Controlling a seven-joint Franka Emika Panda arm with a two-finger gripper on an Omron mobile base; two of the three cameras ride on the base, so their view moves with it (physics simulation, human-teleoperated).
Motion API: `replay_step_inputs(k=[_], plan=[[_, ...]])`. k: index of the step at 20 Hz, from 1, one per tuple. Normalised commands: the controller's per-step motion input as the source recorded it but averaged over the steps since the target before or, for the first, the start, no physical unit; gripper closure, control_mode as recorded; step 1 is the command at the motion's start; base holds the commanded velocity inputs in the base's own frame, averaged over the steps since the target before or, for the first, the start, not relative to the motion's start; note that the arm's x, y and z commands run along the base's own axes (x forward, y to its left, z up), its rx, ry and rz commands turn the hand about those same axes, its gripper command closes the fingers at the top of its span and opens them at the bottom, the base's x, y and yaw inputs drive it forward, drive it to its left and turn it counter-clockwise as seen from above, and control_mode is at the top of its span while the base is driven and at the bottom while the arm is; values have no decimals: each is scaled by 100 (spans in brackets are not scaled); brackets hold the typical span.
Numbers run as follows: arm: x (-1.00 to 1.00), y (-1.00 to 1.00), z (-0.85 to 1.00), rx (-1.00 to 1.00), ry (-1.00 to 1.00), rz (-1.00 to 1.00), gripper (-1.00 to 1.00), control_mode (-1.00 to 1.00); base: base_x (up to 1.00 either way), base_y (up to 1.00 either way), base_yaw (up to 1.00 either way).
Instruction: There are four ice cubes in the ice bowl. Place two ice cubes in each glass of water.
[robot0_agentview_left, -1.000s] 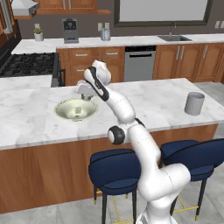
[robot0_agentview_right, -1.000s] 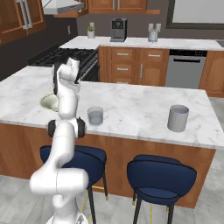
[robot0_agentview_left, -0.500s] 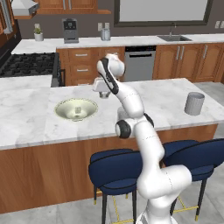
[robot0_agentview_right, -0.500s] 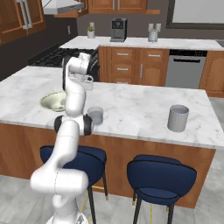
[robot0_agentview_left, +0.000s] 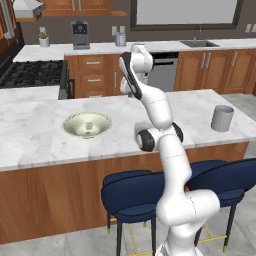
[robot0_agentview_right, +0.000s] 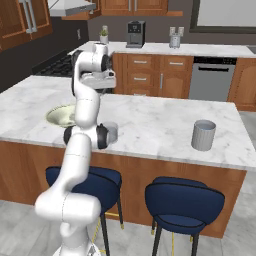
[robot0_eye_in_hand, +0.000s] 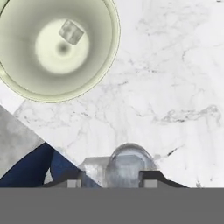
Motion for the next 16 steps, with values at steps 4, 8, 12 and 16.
replay_step_inputs(k=[4,8,12,16], plan=[[-100,-52,-38,0,-100,0,100,-100,0,0,0],[-100,-54,-68,0,-100,0,100,-100,0,0,0],[-100,-53,-81,0,-100,0,100,-100,0,0,0],[-100,-55,-100,5,-88,3,100,-100,0,0,0]])
